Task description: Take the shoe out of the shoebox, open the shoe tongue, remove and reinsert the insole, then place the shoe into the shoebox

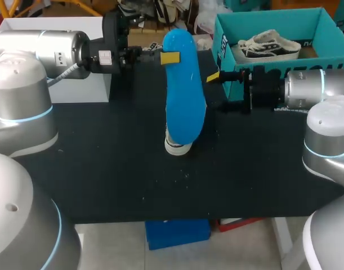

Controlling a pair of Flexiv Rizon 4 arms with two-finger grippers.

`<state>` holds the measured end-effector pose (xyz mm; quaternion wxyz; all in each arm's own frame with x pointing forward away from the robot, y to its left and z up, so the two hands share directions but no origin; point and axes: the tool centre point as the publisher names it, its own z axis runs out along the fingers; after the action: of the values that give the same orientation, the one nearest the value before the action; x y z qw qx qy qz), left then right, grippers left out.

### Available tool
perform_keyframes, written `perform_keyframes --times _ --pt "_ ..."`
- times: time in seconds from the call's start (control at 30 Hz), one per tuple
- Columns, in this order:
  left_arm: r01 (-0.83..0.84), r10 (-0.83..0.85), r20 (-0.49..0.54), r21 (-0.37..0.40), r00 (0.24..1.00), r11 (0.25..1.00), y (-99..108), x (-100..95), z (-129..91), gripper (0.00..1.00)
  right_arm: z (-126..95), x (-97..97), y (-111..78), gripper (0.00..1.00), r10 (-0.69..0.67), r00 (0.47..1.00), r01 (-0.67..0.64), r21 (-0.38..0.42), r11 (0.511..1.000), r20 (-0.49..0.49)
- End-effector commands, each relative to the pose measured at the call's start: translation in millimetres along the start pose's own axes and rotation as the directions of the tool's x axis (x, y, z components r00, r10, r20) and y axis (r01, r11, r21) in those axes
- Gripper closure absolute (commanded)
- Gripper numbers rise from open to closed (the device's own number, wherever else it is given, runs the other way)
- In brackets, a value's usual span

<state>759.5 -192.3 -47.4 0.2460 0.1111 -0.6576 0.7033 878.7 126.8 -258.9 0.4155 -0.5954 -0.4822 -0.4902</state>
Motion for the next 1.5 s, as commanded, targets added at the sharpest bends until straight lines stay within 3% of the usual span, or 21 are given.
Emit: perform_keyframes --times 0.03,0.07,0.13,0.2,0.87,0.9,0.97,1.0,1.07,1.13,1.5 --pt "-0.102 0.105 0.035 -0.057 0.994 0.993 1.9 4.3 2.5 1.00 -0.9 -3.1 3.5 0.00 0.001 0.997 0.000 0.006 1.000 -0.075" --pt "-0.178 0.185 0.068 -0.096 0.980 0.979 3.2 7.0 3.4 1.00 -0.9 -3.1 3.5 0.00 0.001 0.997 0.000 0.006 1.000 -0.075" --pt "-0.398 0.454 0.159 -0.291 0.877 0.870 18.1 12.7 8.4 1.00 -0.9 -3.1 3.5 0.00 0.001 0.997 0.000 0.006 1.000 -0.075" --pt "-0.460 0.575 0.217 -0.412 0.789 0.787 36.8 8.5 10.2 1.00 -0.9 -3.1 3.5 0.00 0.001 0.997 0.000 0.006 1.000 -0.075" --pt "-0.460 0.575 0.217 -0.412 0.789 0.787 36.8 8.5 10.2 1.00 -0.9 -3.1 3.5 0.00 0.001 0.997 0.000 0.006 1.000 -0.075" --pt "-0.512 0.613 0.202 -0.391 0.764 0.765 38.5 12.6 12.9 1.00 -0.9 -3.1 3.5 0.00 0.001 0.997 0.000 0.006 1.000 -0.075" --pt "-0.651 0.785 0.147 -0.480 0.601 0.588 43.1 27.7 16.0 1.00 -0.9 -3.1 3.5 0.00 0.001 0.997 0.000 0.006 1.000 -0.075" --pt "-0.725 0.840 0.125 -0.449 0.528 0.522 47.9 36.8 16.1 1.00 -0.9 -3.1 3.5 0.00 0.001 0.997 0.000 0.006 1.000 -0.075" --pt "-0.784 0.923 0.083 -0.502 0.375 0.363 61.6 47.8 16.8 1.00 -0.9 -3.1 3.5 0.00 0.001 0.997 0.000 0.006 1.000 -0.075" --pt "-0.821 0.945 0.019 -0.490 0.327 0.294 77.0 54.3 17.8 1.00 -0.9 -3.1 3.5 0.00 0.001 0.997 0.000 0.006 1.000 -0.075" --pt "-0.821 0.945 0.019 -0.490 0.327 0.294 77.0 54.3 17.8 1.00 -0.9 -3.1 3.5 0.00 0.001 0.997 0.000 0.006 1.000 -0.075"
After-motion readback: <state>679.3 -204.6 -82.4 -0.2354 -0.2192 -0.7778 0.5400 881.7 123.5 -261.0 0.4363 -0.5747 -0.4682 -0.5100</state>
